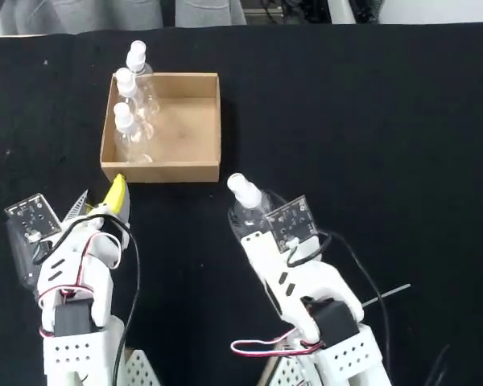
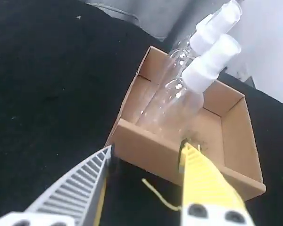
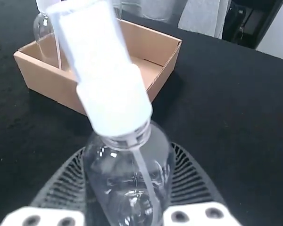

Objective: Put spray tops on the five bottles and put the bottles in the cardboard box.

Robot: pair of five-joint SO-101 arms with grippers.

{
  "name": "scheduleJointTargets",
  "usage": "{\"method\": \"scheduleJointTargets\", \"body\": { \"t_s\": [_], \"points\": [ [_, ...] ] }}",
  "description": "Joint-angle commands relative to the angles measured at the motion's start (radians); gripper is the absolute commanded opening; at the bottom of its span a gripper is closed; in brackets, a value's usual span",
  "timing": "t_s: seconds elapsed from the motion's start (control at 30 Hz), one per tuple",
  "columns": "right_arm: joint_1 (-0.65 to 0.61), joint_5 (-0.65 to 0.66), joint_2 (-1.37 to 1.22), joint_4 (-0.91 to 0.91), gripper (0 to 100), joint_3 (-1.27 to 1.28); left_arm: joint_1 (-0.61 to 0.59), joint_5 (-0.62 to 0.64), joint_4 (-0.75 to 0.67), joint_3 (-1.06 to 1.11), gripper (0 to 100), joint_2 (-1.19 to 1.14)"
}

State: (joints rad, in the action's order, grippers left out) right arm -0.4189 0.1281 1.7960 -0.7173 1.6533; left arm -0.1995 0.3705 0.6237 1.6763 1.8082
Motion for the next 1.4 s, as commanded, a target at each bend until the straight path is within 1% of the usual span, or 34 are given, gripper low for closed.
{"method": "scheduleJointTargets", "body": {
  "t_s": [0.0,0.27,0.5,0.63,0.8,0.93,1.1,1.37],
  "points": [
    [0.021,0.002,0.108,0.035,3.2,-0.099,-0.01,-0.006,0.006,0.024,22,0.015],
    [0.012,0.003,0.108,0.04,3.3,-0.219,-0.01,-0.006,0.006,0.024,22,0.015],
    [-0.055,0.003,0.074,0.181,3.2,-0.24,-0.01,-0.008,0.006,0.024,22,0.014],
    [-0.06,0.002,-0.065,0.299,3.5,-0.259,-0.01,-0.008,0.006,0.024,22,0.014],
    [-0.06,0.002,-0.302,0.44,3.6,-0.352,-0.01,-0.008,0.006,0.024,22,0.014],
    [-0.06,0.0,-0.486,0.509,3.6,-0.437,-0.01,-0.009,0.006,0.024,22,0.014],
    [-0.06,-0.063,-0.687,0.592,3.6,-0.522,-0.01,-0.009,0.008,0.024,22,0.014],
    [-0.058,-0.068,-0.897,0.68,3.6,-0.605,-0.01,-0.009,0.008,0.024,22,0.014]
  ]
}}
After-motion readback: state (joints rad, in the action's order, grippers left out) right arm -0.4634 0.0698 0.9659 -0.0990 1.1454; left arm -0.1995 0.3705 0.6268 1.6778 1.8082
